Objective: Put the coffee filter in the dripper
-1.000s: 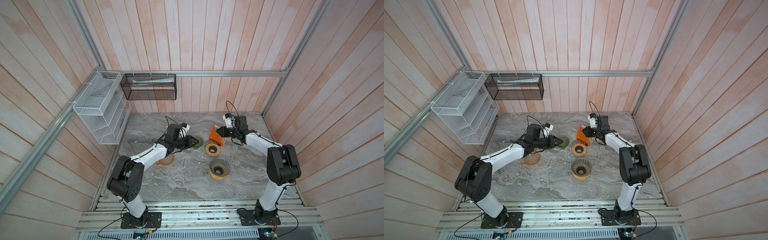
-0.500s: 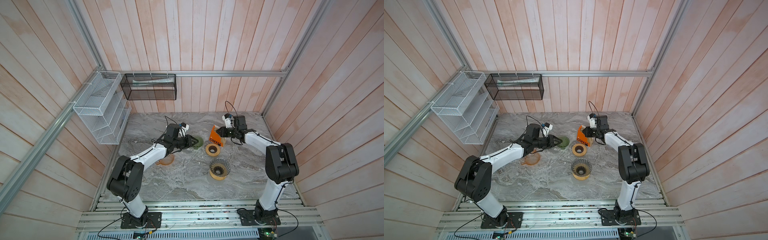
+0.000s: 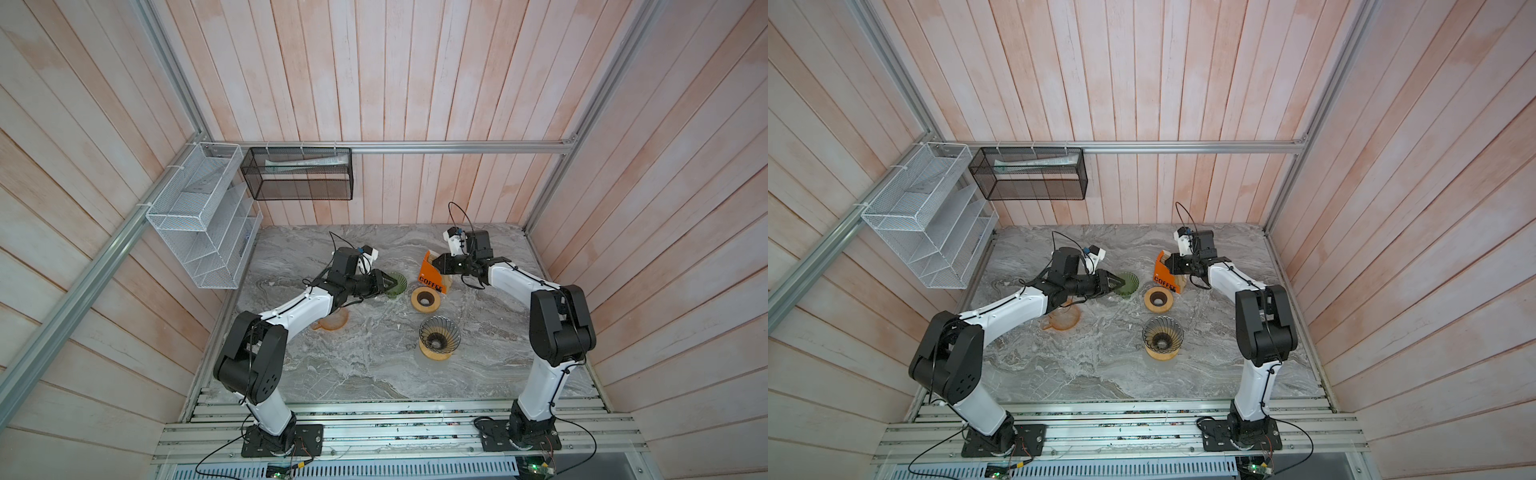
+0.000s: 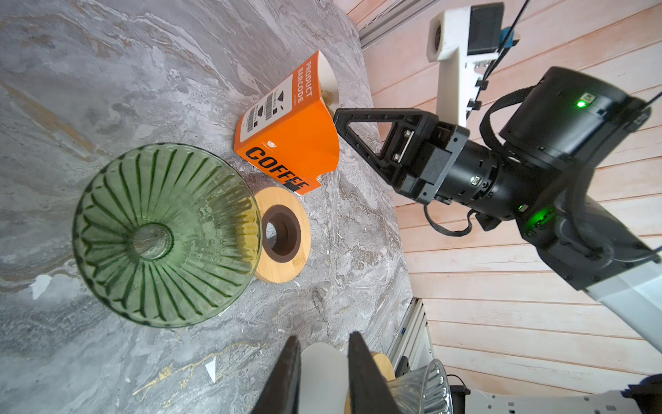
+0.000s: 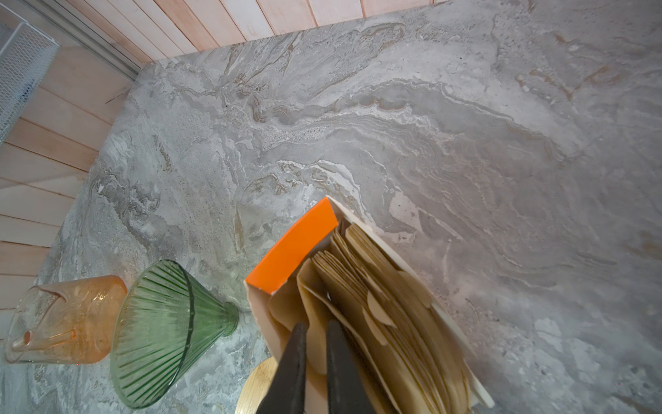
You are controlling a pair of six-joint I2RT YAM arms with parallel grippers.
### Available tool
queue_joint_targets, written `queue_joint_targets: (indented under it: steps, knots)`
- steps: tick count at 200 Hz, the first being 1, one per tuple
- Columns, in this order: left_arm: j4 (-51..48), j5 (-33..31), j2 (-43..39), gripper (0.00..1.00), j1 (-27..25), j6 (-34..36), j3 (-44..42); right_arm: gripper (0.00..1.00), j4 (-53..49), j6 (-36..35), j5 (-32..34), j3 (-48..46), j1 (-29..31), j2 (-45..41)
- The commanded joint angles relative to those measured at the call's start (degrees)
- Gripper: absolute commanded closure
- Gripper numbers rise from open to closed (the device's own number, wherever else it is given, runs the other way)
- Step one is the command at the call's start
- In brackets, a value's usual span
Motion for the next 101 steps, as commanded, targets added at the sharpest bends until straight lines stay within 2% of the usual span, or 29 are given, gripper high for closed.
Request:
queue_joint_targets:
  steps: [1, 80, 101]
  knots:
    - [1.3, 0.7, 0.9, 0.73, 0.3, -0.2, -0.5, 0.83, -1.7, -0.9, 0.7, 1.4, 0.4, 0.7]
    - [1.4, 0.7, 0.4, 0.73, 0.4, -0.1, -1.1, 0.82, -3.2, -1.4, 2.8, 2.5, 0.8, 1.2]
    - [1.4, 0.7, 0.3, 0.74, 0.4, -0.1, -1.2, 0.86, -3.3, -1.6, 3.0, 2.6, 0.9, 1.3]
